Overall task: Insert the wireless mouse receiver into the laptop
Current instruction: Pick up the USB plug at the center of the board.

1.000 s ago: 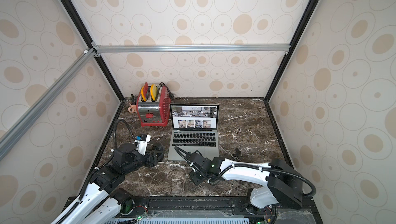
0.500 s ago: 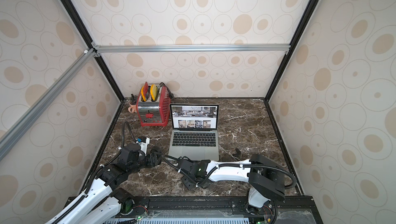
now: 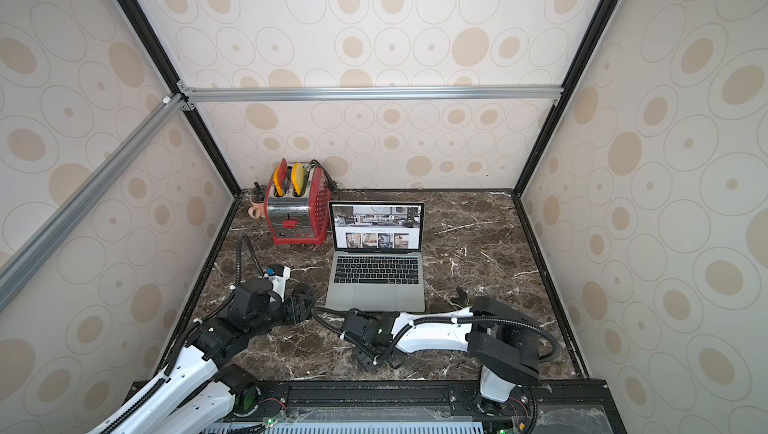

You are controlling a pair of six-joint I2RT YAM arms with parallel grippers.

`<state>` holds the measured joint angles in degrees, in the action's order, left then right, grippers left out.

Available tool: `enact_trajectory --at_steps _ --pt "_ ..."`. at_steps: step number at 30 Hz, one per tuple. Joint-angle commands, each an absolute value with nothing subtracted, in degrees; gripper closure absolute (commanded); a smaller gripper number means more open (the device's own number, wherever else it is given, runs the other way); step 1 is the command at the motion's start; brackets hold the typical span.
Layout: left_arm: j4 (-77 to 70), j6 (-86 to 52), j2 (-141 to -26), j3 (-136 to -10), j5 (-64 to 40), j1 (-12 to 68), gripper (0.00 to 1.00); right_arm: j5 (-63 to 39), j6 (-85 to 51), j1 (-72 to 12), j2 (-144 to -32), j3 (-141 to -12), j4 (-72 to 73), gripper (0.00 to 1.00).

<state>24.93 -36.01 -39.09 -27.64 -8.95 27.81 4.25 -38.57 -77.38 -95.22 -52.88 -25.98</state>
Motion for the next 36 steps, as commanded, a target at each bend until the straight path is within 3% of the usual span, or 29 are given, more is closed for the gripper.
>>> enact_trajectory --at_steps 1,5,10,36 --pt "24.1 -35.4 -37.9 -28.1 -9.1 28.3 1.00 5.2 -39.7 -77.7 -96.9 -54.7 -28.4 0.59" --pt "24.0 -35.3 -37.1 -27.7 -9.1 28.2 1.00 5.5 -40.6 -77.7 -96.3 -54.5 -29.0 0.67" --pt "23.6 -35.1 -36.9 -27.7 -9.4 28.2 1.00 6.4 -41.2 -78.0 -96.3 -55.5 -30.9 0.70" --pt "22.4 -34.5 -36.4 -27.7 -10.8 28.2 1.00 6.9 -41.6 -77.7 -99.7 -57.2 -32.4 0.75"
